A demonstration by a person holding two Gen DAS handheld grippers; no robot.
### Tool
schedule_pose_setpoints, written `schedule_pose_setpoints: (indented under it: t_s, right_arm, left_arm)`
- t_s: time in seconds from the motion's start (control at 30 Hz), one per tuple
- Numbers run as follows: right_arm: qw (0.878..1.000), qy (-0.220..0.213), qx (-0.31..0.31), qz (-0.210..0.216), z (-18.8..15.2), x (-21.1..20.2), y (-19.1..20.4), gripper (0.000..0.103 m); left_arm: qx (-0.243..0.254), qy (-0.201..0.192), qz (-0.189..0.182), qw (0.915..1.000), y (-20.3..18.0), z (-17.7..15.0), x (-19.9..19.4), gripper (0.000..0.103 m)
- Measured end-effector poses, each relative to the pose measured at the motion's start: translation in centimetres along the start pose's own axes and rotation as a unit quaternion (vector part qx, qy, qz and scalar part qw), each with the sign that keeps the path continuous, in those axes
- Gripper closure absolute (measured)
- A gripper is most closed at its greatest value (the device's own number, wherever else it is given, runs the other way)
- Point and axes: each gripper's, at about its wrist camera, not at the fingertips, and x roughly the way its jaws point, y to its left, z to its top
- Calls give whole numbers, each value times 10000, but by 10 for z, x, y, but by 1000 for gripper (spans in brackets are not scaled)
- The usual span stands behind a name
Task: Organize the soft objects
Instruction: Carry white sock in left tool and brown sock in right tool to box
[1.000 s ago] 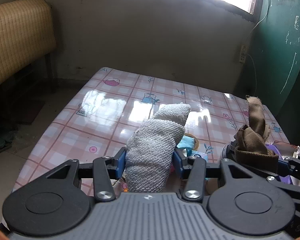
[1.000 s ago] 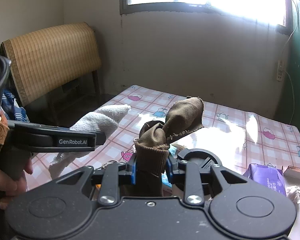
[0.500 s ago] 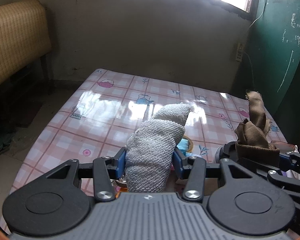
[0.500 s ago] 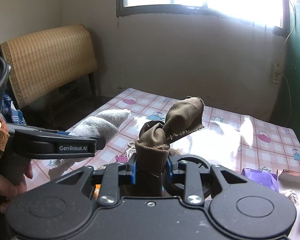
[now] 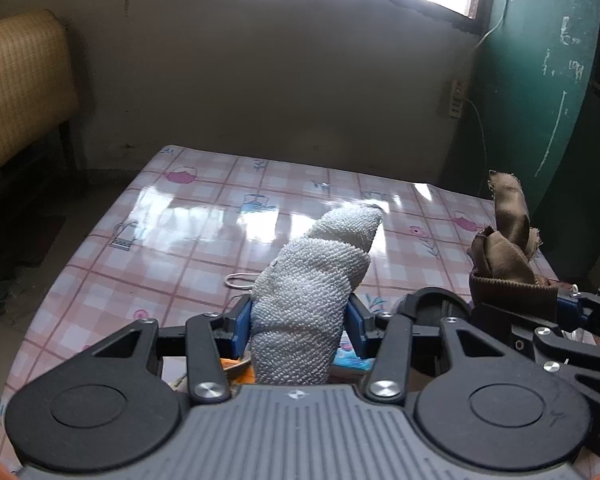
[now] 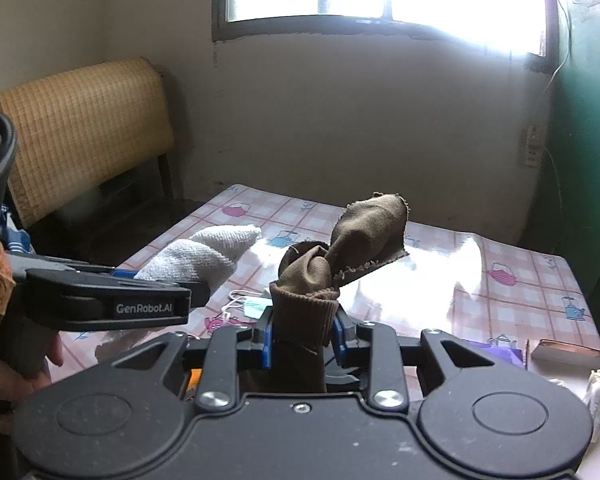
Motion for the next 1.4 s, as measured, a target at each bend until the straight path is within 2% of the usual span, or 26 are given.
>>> schedule_pose_setpoints:
  t_s: [0.47, 1.4]
  right_arm:
    - [9994, -8, 196, -268, -1, -19, -30, 69]
    - [9969, -115, 503, -589, -2, -21, -49, 69]
  left_arm:
    - [235, 37, -238, 9994, -26, 1, 8, 54]
    - [580, 80, -511, 9970, -61, 7, 23, 54]
